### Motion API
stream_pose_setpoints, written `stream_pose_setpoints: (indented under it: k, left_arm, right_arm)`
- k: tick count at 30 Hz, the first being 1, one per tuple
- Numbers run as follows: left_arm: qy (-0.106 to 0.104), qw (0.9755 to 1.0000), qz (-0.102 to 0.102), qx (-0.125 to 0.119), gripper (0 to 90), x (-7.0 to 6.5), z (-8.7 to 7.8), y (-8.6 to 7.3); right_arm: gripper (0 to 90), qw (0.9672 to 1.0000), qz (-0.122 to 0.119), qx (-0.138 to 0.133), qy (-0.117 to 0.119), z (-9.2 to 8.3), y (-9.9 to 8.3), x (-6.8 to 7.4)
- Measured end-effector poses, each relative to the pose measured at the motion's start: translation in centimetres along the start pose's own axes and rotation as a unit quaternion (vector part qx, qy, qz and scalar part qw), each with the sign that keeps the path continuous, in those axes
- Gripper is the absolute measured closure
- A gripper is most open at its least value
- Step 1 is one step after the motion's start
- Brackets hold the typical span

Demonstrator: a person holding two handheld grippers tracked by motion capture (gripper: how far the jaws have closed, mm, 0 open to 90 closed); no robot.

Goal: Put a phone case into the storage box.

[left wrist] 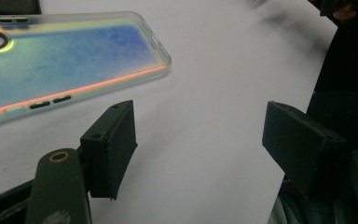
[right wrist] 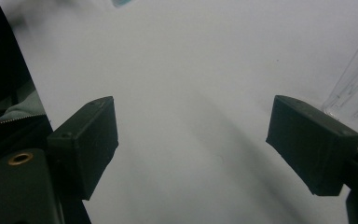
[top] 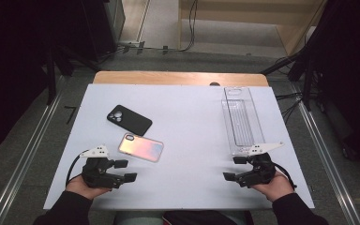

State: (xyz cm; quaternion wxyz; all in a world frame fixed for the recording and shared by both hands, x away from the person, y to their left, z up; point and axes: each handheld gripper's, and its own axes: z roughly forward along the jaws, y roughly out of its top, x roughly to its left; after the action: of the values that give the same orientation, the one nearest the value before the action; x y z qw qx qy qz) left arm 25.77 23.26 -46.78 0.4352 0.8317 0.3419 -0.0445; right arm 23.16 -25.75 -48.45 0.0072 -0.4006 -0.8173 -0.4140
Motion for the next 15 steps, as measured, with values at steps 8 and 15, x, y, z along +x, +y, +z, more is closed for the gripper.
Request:
stream_pose_setpoints:
  k: [8, 15]
  left_arm:
    - [0.002, 1.0, 0.001, -0.007, 26.2, -0.09, -0.42, -0.07]
    - [0.002, 1.0, 0.0, -0.006, 26.2, -0.11, -0.49, -0.1]
  right_arm:
    - [14.6, 1.0, -0.007, 0.001, -0.001, -0.02, 0.14, 0.22]
    - [14.6, 0.9999, -0.011, 0.002, 0.002, 0.13, 0.34, 0.25]
